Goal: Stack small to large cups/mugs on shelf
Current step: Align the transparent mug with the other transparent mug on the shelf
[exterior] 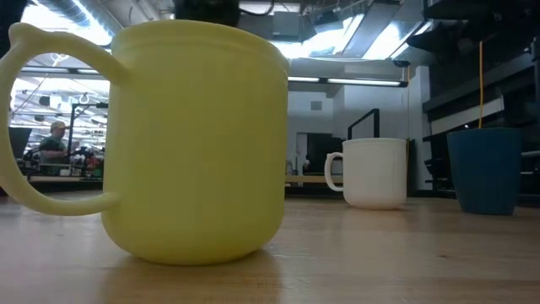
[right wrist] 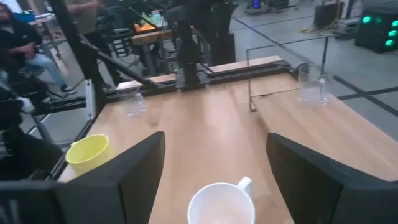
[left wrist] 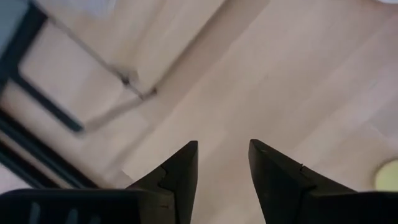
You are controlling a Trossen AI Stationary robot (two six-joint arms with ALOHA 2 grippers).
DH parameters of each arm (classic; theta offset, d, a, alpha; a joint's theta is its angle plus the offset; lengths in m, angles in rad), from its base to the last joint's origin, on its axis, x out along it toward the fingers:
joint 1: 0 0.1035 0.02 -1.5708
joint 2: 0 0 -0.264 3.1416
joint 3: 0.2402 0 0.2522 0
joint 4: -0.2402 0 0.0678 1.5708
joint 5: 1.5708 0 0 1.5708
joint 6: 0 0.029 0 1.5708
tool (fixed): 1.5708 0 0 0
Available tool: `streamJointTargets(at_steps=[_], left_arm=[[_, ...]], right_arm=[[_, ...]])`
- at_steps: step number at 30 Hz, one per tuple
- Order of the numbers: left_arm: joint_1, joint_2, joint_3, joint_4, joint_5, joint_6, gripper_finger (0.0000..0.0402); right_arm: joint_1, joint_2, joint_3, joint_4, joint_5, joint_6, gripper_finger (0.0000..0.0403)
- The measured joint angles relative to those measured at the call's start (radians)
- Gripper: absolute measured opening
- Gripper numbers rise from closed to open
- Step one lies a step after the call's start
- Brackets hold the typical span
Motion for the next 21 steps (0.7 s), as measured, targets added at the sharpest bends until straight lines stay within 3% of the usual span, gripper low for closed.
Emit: streamJointTargets(at_steps=[9,21], left_arm=[[-0.225,-0.108,-0.192,0.0,0.034,-0.413,0.0137],[-0.591,-0.109,-0.262,0.01,0.094,-0.961,0.0136]], right_arm=[[0.0,0.0,0.0,-0.001,-0.084,0.002,0.0282],[0.0,0.0,0.0,-0.001,-0.083,0.028,0.0282]])
